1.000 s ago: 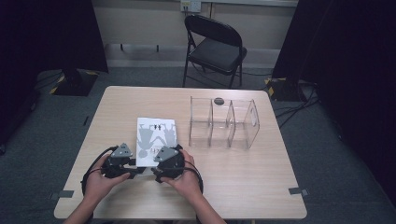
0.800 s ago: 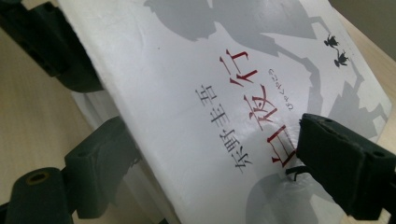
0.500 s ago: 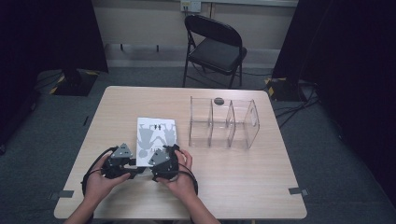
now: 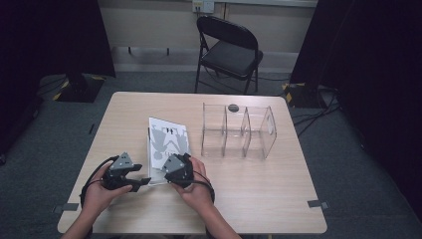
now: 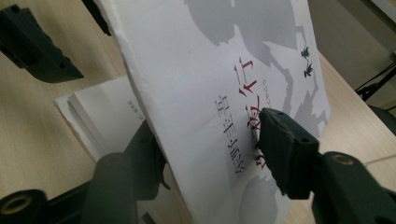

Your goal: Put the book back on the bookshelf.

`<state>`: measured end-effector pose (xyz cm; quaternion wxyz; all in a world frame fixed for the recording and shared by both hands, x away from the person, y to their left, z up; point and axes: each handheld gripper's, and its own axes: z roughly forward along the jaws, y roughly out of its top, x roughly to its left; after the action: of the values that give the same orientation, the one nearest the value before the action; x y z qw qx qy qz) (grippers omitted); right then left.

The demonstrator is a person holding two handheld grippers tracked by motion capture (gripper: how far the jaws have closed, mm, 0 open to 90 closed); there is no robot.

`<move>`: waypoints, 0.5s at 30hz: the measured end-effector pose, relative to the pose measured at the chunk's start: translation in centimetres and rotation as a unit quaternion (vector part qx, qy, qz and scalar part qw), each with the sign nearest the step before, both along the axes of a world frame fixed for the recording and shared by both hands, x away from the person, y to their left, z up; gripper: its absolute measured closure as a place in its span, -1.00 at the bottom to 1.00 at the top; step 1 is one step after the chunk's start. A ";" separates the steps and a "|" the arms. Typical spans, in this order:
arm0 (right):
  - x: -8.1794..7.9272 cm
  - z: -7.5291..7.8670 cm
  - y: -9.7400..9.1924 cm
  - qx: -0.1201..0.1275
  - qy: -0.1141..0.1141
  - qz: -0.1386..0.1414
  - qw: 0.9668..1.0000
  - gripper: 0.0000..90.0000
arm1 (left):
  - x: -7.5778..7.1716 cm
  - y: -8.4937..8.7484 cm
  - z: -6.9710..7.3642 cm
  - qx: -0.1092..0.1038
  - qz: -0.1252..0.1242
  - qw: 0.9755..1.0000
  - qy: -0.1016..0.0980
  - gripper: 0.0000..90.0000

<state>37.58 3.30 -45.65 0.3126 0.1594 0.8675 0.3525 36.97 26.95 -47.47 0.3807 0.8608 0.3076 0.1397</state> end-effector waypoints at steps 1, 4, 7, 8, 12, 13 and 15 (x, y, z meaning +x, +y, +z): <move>0.0 0.0 0.0 0.000 0.000 0.000 1.000 0.04 | 0.1 0.0 -0.2 -0.011 0.002 1.000 0.017 -0.28; 0.1 0.7 -0.3 0.001 0.007 -0.005 1.000 0.12 | 0.4 0.2 -0.7 -0.001 -0.003 1.000 0.026 -0.48; 0.2 1.3 -0.5 -0.002 0.013 -0.009 1.000 0.16 | 0.6 0.5 -1.0 0.012 -0.002 1.000 0.025 -0.51; 0.3 1.8 -0.7 -0.002 0.018 -0.012 1.000 0.20 | 0.6 0.5 -1.3 -0.002 0.006 0.999 0.036 -0.55; 0.6 2.3 -1.0 0.006 0.025 -0.017 1.000 0.22 | 0.6 0.6 -1.4 0.009 0.005 0.999 0.031 -0.55; 0.6 2.5 -1.1 0.007 0.025 -0.020 0.999 0.23 | 0.7 0.7 -1.5 0.012 0.004 1.000 0.028 -0.55; 0.7 2.8 -1.1 0.003 0.024 -0.021 0.999 0.25 | 0.8 0.9 -1.5 0.025 0.001 0.999 0.021 -0.55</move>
<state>38.24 2.17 -42.84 0.2983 0.1871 0.8704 0.3441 37.81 27.88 -48.96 0.3525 0.8726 0.3123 0.1298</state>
